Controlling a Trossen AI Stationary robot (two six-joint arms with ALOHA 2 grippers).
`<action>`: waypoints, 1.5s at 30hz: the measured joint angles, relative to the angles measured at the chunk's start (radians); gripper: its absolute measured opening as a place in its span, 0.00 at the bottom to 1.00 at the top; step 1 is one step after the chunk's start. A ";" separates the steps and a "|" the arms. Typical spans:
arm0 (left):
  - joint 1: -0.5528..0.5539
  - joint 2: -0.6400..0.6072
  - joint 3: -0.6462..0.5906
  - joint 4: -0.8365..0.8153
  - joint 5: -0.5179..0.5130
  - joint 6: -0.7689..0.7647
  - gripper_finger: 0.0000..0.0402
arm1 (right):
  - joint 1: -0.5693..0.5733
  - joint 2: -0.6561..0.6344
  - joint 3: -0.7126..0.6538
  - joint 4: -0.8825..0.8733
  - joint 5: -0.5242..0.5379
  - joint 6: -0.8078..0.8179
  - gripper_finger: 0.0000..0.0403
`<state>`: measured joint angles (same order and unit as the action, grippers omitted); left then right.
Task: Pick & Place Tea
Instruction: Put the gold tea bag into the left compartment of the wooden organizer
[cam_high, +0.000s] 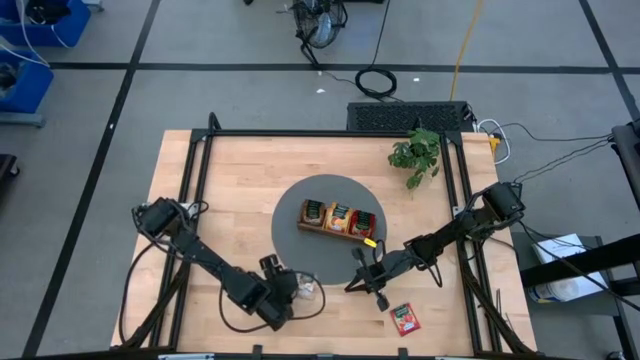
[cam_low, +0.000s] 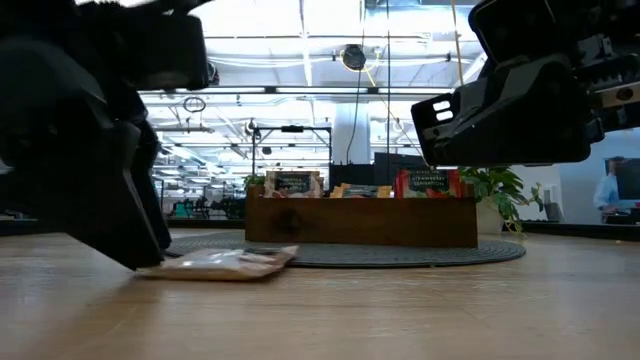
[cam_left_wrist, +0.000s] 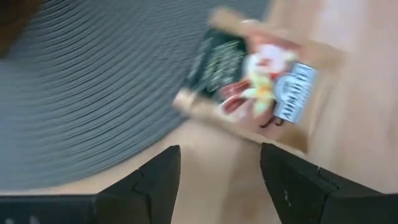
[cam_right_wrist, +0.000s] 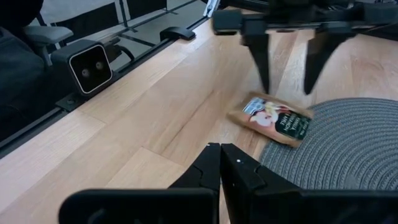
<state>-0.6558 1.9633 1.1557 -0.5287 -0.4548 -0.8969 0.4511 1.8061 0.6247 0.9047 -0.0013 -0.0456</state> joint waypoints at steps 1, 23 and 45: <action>-0.002 0.001 0.000 0.026 0.003 0.025 0.56 | 0.000 0.000 0.000 0.000 0.000 0.000 0.00; -0.085 -0.042 -0.002 0.198 -0.097 0.220 0.56 | -0.027 0.030 0.028 0.045 0.004 0.052 0.01; -0.040 0.064 0.000 0.375 -0.017 0.320 0.56 | -0.218 0.244 0.255 -0.042 -0.131 0.419 0.22</action>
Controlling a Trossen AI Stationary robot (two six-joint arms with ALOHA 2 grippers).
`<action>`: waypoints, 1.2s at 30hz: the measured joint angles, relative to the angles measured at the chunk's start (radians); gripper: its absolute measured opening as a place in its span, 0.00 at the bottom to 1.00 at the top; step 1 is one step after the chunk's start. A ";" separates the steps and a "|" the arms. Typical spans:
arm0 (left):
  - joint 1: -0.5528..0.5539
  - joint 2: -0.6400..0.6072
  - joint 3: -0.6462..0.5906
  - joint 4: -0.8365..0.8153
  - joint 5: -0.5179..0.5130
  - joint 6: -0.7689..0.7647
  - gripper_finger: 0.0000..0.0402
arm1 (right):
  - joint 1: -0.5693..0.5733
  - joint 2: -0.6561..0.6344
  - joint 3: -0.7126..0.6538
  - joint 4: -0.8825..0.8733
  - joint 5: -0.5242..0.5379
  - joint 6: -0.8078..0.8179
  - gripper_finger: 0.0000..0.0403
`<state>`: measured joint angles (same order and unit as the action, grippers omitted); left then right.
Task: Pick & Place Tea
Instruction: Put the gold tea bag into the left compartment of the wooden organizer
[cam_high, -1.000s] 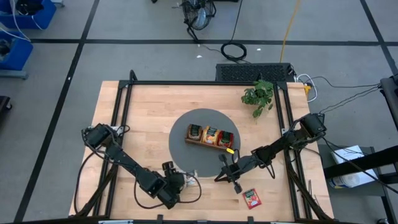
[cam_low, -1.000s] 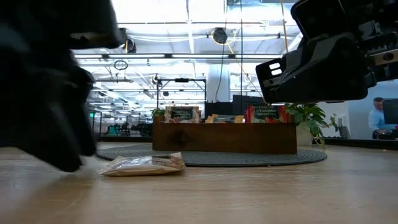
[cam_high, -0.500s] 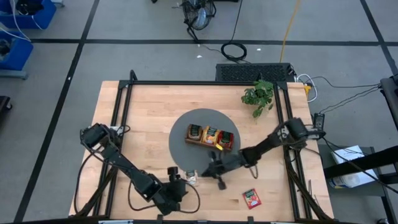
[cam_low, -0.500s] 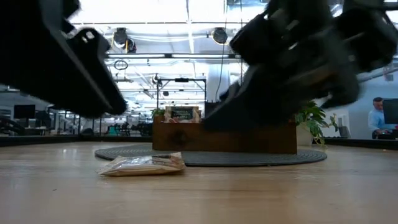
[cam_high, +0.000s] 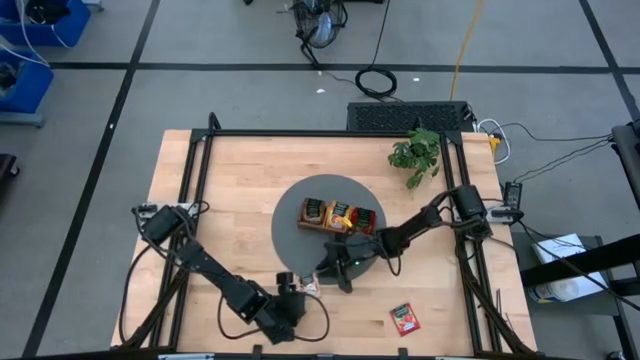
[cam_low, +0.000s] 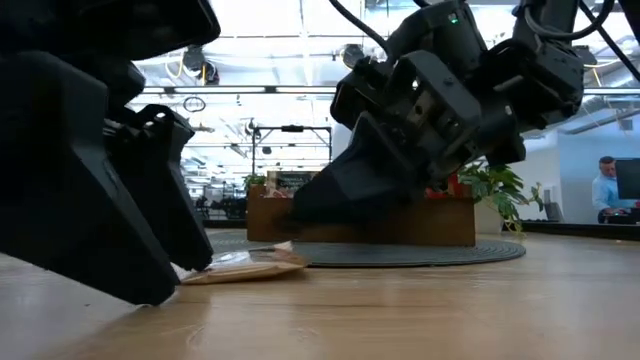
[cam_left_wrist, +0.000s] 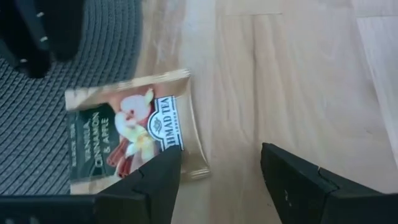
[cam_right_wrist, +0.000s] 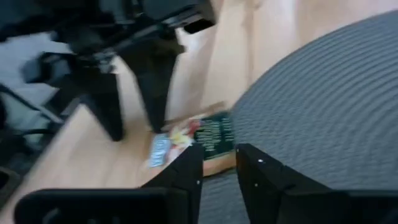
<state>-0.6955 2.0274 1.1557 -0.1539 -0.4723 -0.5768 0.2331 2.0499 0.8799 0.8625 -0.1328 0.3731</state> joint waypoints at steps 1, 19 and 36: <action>0.001 0.000 0.000 0.000 0.002 -0.002 0.56 | -0.003 0.000 0.000 -0.004 -0.017 0.016 0.24; 0.022 0.029 -0.040 0.023 0.061 -0.058 0.56 | -0.011 -0.003 0.002 -0.077 -0.054 0.097 0.27; 0.016 0.027 -0.093 0.098 0.087 -0.059 0.56 | 0.004 0.000 0.030 -0.129 0.009 0.079 0.27</action>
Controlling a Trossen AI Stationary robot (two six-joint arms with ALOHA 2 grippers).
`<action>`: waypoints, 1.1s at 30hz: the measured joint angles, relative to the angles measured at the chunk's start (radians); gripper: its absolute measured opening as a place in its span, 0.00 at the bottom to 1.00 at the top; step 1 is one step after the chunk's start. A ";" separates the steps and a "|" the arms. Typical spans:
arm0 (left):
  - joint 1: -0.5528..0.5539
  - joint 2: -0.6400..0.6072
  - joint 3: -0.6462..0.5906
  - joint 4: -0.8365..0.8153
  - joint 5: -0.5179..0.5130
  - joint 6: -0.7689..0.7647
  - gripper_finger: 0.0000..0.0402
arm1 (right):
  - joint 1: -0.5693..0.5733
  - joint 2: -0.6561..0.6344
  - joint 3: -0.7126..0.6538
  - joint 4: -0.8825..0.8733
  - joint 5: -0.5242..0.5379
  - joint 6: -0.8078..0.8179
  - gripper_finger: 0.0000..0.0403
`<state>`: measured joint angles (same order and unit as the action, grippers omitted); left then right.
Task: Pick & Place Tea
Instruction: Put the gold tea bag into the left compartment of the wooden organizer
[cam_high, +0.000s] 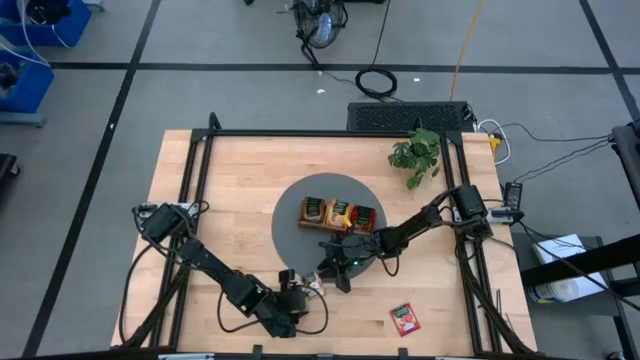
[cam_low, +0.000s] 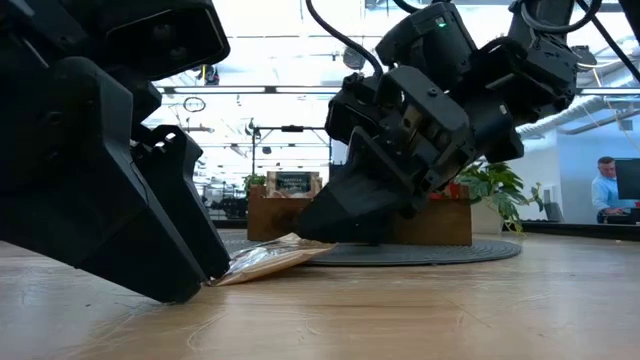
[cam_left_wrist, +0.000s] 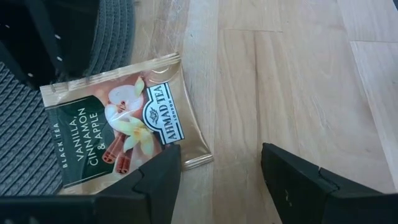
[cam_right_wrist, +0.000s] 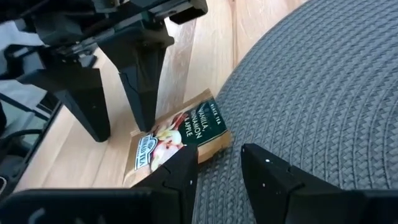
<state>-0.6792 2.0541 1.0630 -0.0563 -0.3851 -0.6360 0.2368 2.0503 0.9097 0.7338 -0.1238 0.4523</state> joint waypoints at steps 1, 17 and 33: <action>0.000 0.000 0.000 0.000 0.000 -0.001 0.56 | 0.002 0.000 0.008 -0.018 0.000 -0.011 0.27; 0.007 0.000 -0.002 0.010 -0.004 0.014 0.56 | 0.041 0.001 0.027 -0.038 0.002 -0.151 0.27; 0.006 0.000 -0.002 0.013 -0.009 0.035 0.56 | 0.046 0.001 0.029 -0.021 0.050 -0.172 0.27</action>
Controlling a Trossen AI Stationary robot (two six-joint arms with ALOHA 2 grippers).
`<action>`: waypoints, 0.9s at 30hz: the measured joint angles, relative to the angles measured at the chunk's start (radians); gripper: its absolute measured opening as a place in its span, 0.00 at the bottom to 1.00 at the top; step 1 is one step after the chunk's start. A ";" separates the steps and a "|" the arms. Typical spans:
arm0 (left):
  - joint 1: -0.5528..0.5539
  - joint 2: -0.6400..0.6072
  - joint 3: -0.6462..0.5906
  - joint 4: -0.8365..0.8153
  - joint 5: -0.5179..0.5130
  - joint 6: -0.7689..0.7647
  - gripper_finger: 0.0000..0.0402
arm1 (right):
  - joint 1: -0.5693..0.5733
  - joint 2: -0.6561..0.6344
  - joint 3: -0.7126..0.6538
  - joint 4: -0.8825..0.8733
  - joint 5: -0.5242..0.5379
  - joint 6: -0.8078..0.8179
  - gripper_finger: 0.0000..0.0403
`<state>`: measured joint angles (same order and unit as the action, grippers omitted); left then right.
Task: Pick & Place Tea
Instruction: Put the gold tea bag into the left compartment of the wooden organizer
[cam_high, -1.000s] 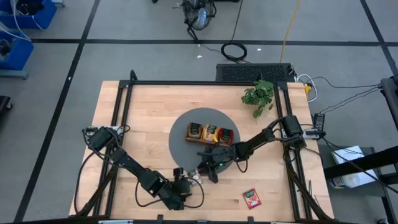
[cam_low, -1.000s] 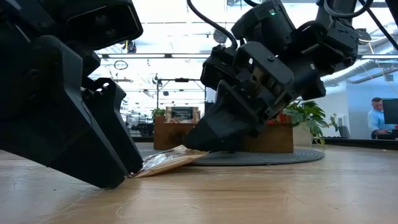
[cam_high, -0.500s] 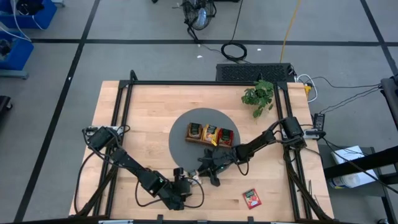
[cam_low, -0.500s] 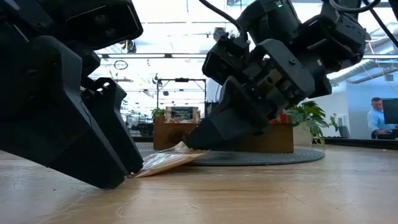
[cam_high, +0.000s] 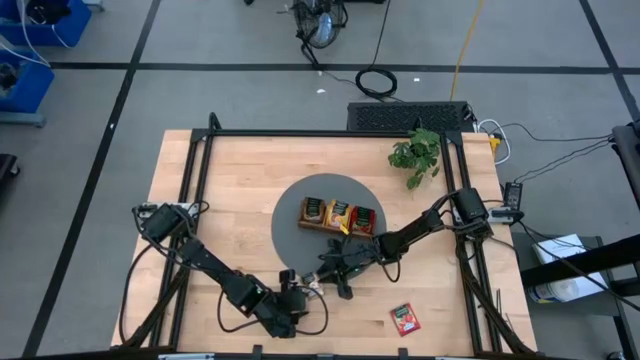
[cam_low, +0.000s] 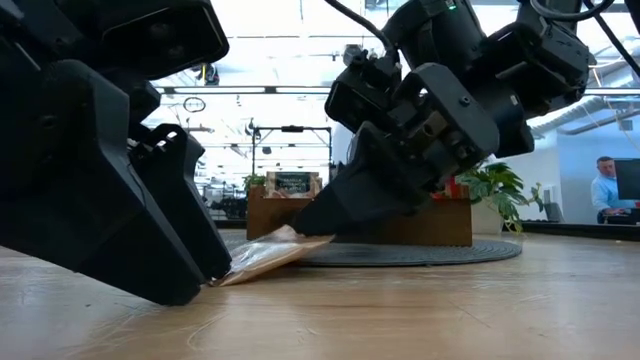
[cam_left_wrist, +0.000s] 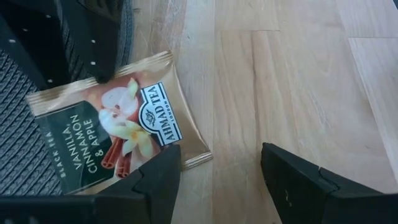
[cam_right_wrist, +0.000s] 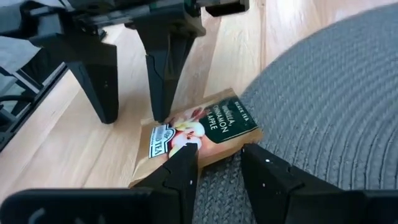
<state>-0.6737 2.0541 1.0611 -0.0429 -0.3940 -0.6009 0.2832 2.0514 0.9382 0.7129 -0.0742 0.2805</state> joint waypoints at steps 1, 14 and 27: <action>-0.003 0.000 0.000 0.002 -0.005 0.007 0.56 | 0.000 0.000 0.000 0.010 0.000 -0.007 0.27; -0.077 -0.102 -0.007 0.040 -0.110 0.095 0.56 | 0.030 0.000 0.001 0.011 -0.005 -0.128 0.27; -0.058 -0.139 -0.004 -0.129 -0.140 -0.194 0.56 | 0.095 -0.001 0.001 0.013 -0.005 -0.284 0.27</action>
<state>-0.7316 1.9147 1.0574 -0.1716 -0.5338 -0.7947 0.3783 2.0506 0.9390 0.7262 -0.0795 -0.0032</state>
